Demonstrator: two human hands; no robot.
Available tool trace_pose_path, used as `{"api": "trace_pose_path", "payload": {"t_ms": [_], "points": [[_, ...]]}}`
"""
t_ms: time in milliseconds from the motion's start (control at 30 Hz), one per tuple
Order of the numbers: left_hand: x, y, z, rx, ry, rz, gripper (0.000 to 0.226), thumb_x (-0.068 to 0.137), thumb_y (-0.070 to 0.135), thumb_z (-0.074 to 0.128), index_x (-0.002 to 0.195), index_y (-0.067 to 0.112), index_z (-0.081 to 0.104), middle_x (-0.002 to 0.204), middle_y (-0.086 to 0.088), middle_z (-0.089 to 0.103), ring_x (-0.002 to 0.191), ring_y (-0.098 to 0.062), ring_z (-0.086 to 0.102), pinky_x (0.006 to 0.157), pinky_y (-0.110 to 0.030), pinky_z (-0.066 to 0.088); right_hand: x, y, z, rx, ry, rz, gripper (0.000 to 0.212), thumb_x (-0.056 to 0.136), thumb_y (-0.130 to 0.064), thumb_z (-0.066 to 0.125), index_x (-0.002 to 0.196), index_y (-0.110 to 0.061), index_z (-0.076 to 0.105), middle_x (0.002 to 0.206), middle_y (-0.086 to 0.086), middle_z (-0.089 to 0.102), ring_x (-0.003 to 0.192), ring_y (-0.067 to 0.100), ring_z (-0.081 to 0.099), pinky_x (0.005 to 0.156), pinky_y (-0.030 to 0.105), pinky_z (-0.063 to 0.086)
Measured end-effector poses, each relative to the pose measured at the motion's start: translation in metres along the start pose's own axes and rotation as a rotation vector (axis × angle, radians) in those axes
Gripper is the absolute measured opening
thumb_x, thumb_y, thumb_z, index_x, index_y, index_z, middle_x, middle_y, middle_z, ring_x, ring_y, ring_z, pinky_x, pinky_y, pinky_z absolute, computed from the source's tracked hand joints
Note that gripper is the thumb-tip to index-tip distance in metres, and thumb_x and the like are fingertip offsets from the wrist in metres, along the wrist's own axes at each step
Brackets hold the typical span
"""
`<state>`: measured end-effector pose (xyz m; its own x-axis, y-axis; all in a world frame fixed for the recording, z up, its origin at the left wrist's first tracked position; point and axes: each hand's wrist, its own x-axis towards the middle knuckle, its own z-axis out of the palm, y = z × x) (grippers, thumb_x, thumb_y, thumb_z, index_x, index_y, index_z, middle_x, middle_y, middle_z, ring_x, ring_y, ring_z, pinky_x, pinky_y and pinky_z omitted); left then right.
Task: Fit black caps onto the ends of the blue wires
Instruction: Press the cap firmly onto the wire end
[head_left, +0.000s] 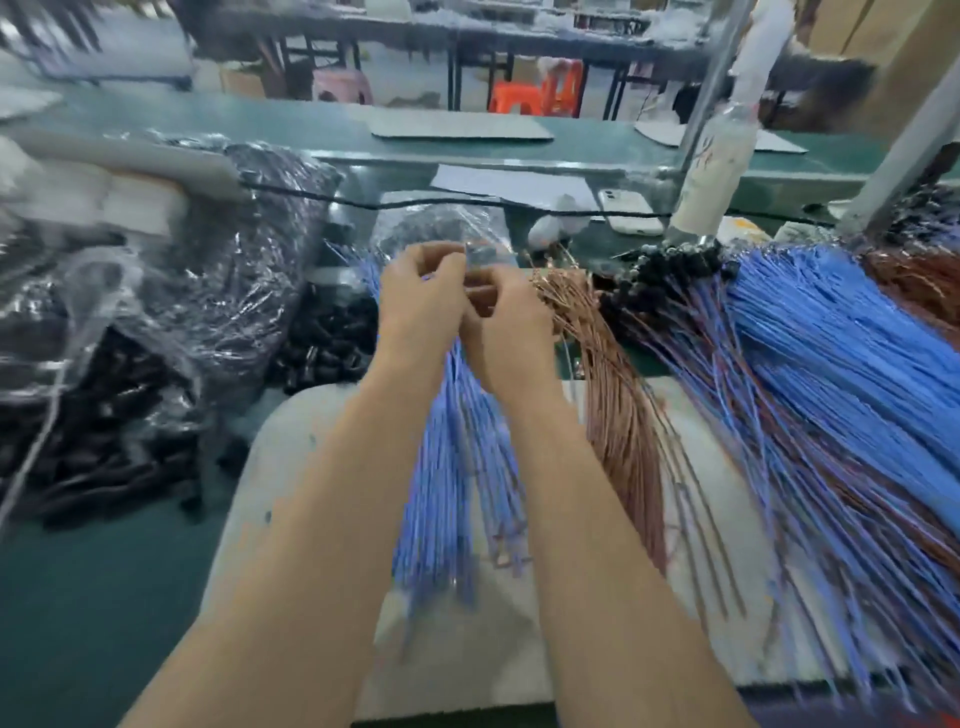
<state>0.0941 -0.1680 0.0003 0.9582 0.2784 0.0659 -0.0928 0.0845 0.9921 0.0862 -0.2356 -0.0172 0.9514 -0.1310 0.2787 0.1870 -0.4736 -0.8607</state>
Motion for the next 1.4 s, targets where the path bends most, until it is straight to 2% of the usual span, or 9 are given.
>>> {"api": "trace_pose_path", "payload": {"t_ms": [200, 333, 600, 733, 833, 933, 1100, 1233, 1400], "points": [[0.017, 0.005, -0.093, -0.037, 0.191, 0.026, 0.022, 0.092, 0.007, 0.049, 0.081, 0.022, 0.06, 0.076, 0.003, 0.055, 0.071, -0.01, 0.051, 0.066, -0.023, 0.041, 0.001, -0.009, 0.076, -0.259, -0.206, -0.091, 0.031, 0.092, -0.011, 0.05, 0.118, -0.015, 0.066, 0.12, 0.008, 0.063, 0.112, 0.026, 0.055, 0.093, 0.033, 0.041], [0.021, 0.018, -0.124, -0.1, 0.212, 0.025, 0.017, 0.092, 0.008, 0.05, 0.084, 0.019, 0.06, 0.072, 0.006, 0.058, 0.062, -0.003, 0.052, 0.063, -0.021, 0.045, 0.008, -0.014, 0.105, -0.533, -0.275, -0.127, 0.039, 0.094, -0.015, 0.045, 0.129, -0.027, 0.057, 0.13, 0.003, 0.053, 0.118, 0.03, 0.039, 0.083, 0.035, 0.037], [0.023, 0.023, -0.129, -0.138, 0.214, 0.034, 0.019, 0.093, 0.008, 0.049, 0.082, 0.02, 0.059, 0.078, 0.005, 0.058, 0.075, -0.007, 0.055, 0.068, -0.022, 0.046, 0.007, -0.021, 0.129, -0.663, -0.184, -0.089, 0.021, 0.092, -0.038, 0.057, 0.11, -0.028, 0.062, 0.124, 0.005, 0.045, 0.118, 0.03, 0.036, 0.097, 0.04, 0.03], [0.024, 0.014, -0.12, -0.111, 0.2, 0.021, 0.017, 0.093, 0.009, 0.05, 0.085, 0.02, 0.059, 0.08, 0.005, 0.057, 0.076, -0.008, 0.054, 0.071, -0.022, 0.045, 0.006, -0.021, 0.125, -0.515, -0.154, -0.048, 0.021, 0.092, -0.036, 0.058, 0.106, -0.022, 0.064, 0.119, 0.007, 0.05, 0.115, 0.028, 0.042, 0.095, 0.038, 0.034], [0.024, 0.006, -0.113, -0.032, 0.196, 0.042, 0.017, 0.092, 0.009, 0.051, 0.085, 0.022, 0.059, 0.082, 0.006, 0.058, 0.08, -0.007, 0.056, 0.074, -0.022, 0.047, 0.009, -0.024, 0.1, -0.068, -0.116, 0.041, 0.018, 0.091, -0.026, 0.06, 0.102, -0.012, 0.062, 0.1, 0.003, 0.062, 0.098, 0.022, 0.058, 0.081, 0.027, 0.044], [0.021, -0.004, -0.1, 0.046, 0.098, 0.0, 0.015, 0.092, 0.013, 0.055, 0.084, 0.025, 0.059, 0.084, 0.005, 0.063, 0.078, -0.006, 0.06, 0.075, -0.024, 0.051, 0.014, -0.026, 0.062, 0.243, -0.081, 0.115, 0.016, 0.088, -0.02, 0.066, 0.098, -0.01, 0.058, 0.094, 0.009, 0.068, 0.086, 0.025, 0.067, 0.077, 0.033, 0.054], [0.007, -0.016, -0.059, 0.003, -0.079, -0.071, 0.01, 0.092, 0.015, 0.06, 0.082, 0.015, 0.059, 0.076, -0.004, 0.066, 0.061, -0.005, 0.062, 0.055, -0.014, 0.05, 0.01, -0.01, 0.019, 0.261, -0.067, 0.06, 0.008, 0.089, -0.011, 0.064, 0.082, -0.012, 0.064, 0.079, 0.01, 0.071, 0.073, 0.02, 0.07, 0.067, 0.027, 0.057], [0.002, -0.025, -0.05, -0.142, -0.113, -0.211, 0.005, 0.092, 0.006, 0.057, 0.088, 0.006, 0.061, 0.079, -0.008, 0.064, 0.065, -0.008, 0.063, 0.06, -0.013, 0.052, -0.001, 0.007, 0.004, 0.383, -0.164, 0.103, 0.022, 0.093, -0.002, 0.054, 0.085, -0.016, 0.068, 0.081, 0.004, 0.071, 0.074, 0.013, 0.07, 0.07, 0.022, 0.054], [0.0, -0.033, -0.054, -0.269, 0.034, -0.3, 0.012, 0.089, 0.011, 0.06, 0.077, 0.013, 0.062, 0.064, 0.004, 0.057, 0.057, -0.004, 0.053, 0.051, -0.016, 0.046, -0.01, 0.017, 0.011, 0.056, -0.154, 0.009, 0.015, 0.092, -0.015, 0.058, 0.1, -0.016, 0.071, 0.093, 0.0, 0.071, 0.087, 0.014, 0.066, 0.085, 0.032, 0.053]]}}
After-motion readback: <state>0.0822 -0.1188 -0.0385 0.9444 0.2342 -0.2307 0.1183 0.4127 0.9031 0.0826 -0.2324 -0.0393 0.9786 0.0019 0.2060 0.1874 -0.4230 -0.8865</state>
